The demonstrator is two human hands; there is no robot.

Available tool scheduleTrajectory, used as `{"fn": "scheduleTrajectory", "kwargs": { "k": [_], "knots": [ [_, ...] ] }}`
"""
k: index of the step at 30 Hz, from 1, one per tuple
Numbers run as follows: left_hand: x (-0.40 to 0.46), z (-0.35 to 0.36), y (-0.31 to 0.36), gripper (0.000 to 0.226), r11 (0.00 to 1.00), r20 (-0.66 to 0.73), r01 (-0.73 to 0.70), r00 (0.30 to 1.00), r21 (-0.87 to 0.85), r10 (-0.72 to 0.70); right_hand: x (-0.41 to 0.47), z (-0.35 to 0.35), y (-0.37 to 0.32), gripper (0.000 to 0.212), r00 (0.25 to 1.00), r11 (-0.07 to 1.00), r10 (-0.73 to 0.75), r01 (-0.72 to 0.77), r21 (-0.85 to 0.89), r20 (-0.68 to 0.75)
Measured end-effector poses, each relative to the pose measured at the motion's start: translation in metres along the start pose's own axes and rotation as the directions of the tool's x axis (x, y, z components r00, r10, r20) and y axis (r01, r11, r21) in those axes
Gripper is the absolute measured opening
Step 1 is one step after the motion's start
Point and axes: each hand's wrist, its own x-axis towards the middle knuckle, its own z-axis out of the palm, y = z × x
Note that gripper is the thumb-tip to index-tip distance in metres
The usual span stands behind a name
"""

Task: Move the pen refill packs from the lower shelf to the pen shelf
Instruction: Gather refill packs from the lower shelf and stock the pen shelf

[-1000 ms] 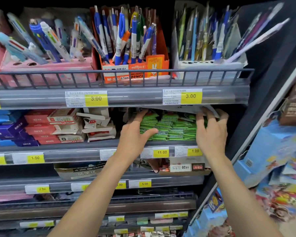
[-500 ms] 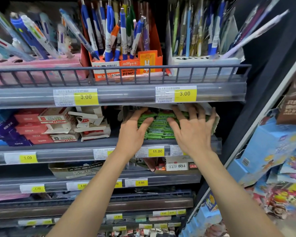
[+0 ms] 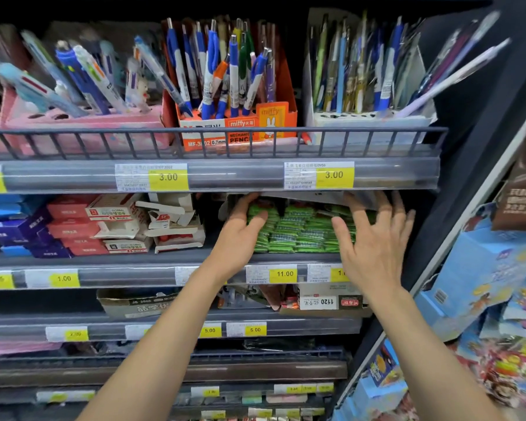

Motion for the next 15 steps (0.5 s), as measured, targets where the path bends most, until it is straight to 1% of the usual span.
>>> {"fn": "scheduleTrajectory", "kwargs": {
  "k": [2,4,7,9,11,15],
  "knots": [
    [0.001,0.005,0.002,0.045,0.999,-0.022,0.008,1.000,0.035,-0.008,0.001,-0.002,-0.006,0.054,0.997,1.000,-0.006,0.004,0.027,0.075],
    [0.001,0.009,0.003,0.047,0.996,-0.010,-0.018,1.000,0.088,0.019,0.002,-0.002,-0.010,0.052,0.992,0.998,-0.016,0.009,0.057,0.125],
    [-0.003,0.007,0.005,0.064,0.979,0.034,-0.056,0.998,0.195,0.050,0.000,-0.003,-0.008,0.050,0.991,0.997,-0.001,-0.010,0.081,0.133],
    [-0.007,0.001,0.005,0.082,0.961,0.073,-0.036,0.997,0.276,0.016,-0.001,-0.003,-0.007,0.052,0.994,0.999,-0.011,0.006,0.048,0.105],
    [-0.013,-0.003,0.006,0.094,0.937,0.074,-0.014,0.997,0.349,-0.013,-0.001,-0.002,-0.011,0.055,0.994,1.000,-0.028,0.027,0.004,0.106],
    [-0.014,0.008,0.004,0.101,0.873,0.058,-0.007,0.998,0.487,-0.025,0.001,0.008,-0.023,0.058,0.989,0.996,-0.053,0.062,-0.068,0.137]
  ]
}}
